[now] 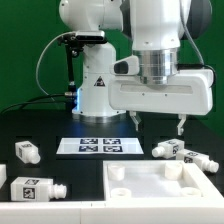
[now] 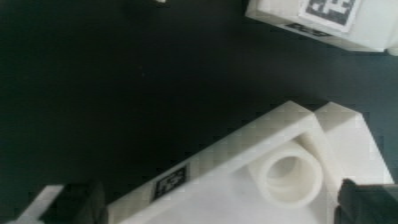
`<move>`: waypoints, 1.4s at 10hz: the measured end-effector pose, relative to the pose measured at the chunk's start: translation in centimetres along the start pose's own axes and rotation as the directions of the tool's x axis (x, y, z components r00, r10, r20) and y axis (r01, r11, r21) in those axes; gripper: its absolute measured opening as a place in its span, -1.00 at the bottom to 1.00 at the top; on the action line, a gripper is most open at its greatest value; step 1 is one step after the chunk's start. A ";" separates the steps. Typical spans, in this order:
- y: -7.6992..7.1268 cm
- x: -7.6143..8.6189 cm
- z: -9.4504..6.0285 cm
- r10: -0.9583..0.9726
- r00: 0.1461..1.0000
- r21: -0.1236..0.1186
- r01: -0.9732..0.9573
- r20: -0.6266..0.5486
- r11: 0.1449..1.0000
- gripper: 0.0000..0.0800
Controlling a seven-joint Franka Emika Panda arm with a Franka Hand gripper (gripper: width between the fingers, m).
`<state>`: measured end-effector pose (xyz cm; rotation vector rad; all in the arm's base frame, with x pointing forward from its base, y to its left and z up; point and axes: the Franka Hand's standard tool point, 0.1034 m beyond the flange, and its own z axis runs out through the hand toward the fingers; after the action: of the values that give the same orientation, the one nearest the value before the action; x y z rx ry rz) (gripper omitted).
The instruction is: Assemble one leg
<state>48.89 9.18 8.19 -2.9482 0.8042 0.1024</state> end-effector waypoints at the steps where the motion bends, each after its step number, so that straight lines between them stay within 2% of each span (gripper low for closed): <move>1: 0.0 0.0 0.0 0.000 1.000 0.000 0.000 0.000 1.000 0.62; 3: 0.0 -0.1 0.1 0.016 1.000 0.000 -0.016 0.003 1.000 0.62; 4: 0.3 -1.3 0.6 0.113 0.993 -0.003 -0.113 0.019 0.994 0.62; 5: 0.8 -3.3 1.5 0.202 0.979 -0.009 -0.202 0.039 0.979 0.62; 7: 0.8 -6.2 3.3 0.322 0.945 -0.044 -0.320 0.052 0.947 0.62; 8: 0.3 -6.6 3.4 0.314 0.948 -0.042 -0.312 0.045 0.949 0.62; 11: 0.3 -6.7 3.5 0.301 0.953 -0.041 -0.299 0.047 0.953 0.62; 12: 0.2 -7.7 4.3 0.295 0.955 -0.040 -0.293 0.037 0.955 0.62; 14: 0.4 -10.5 6.4 0.258 0.965 -0.072 -0.254 0.046 0.964 0.62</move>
Offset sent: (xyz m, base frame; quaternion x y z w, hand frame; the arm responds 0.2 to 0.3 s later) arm -0.0408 0.0048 -0.0070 -0.0154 -0.0423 0.1866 0.9814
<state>39.40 14.78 2.69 -2.8691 1.1920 0.2294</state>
